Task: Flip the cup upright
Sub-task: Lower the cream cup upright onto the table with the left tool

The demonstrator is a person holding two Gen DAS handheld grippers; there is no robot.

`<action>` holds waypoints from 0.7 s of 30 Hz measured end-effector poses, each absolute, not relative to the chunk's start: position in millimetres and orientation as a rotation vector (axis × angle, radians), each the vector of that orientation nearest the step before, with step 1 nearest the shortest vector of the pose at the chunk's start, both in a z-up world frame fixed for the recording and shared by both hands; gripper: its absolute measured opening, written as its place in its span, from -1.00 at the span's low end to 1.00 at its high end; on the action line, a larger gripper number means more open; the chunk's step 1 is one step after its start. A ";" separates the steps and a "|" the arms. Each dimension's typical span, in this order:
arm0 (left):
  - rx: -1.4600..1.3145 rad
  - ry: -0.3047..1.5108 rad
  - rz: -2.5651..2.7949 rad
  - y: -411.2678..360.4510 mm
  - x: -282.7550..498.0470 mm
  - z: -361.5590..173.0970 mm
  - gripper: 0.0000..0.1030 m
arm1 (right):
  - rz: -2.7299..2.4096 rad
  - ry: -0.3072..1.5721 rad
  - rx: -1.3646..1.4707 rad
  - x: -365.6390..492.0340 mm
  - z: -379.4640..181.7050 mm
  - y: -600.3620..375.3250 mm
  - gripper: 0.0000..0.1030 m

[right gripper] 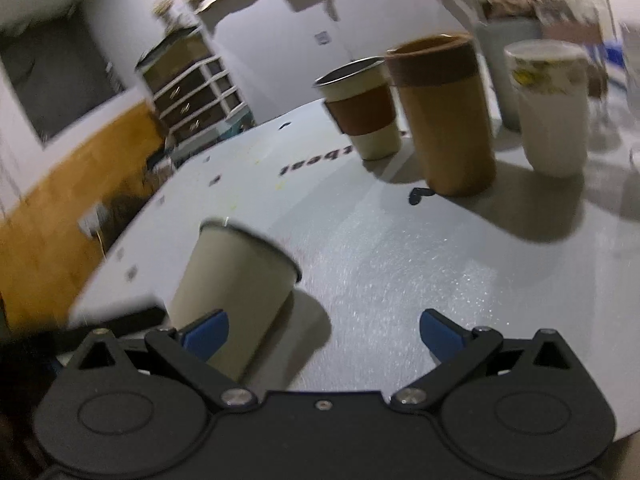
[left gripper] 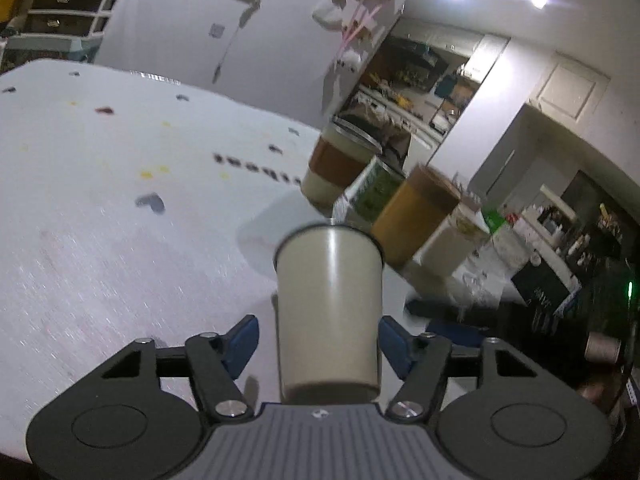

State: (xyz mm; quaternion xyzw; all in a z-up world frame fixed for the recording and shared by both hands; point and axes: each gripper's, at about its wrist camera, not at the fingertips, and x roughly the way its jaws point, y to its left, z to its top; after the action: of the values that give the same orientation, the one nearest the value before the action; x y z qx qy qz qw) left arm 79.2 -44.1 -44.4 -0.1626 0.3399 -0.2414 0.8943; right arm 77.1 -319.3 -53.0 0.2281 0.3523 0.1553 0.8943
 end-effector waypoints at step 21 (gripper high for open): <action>-0.278 0.718 -0.545 -60.9 71.9 -47.3 0.17 | 0.449 1.003 0.688 166.5 -51.3 -279.8 0.77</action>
State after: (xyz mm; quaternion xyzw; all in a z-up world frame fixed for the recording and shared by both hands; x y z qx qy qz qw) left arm 71.9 -60.9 -47.3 -0.1337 0.3457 -0.2623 0.8910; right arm 166.5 -279.8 -51.3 0.3206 0.4669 0.2089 0.7972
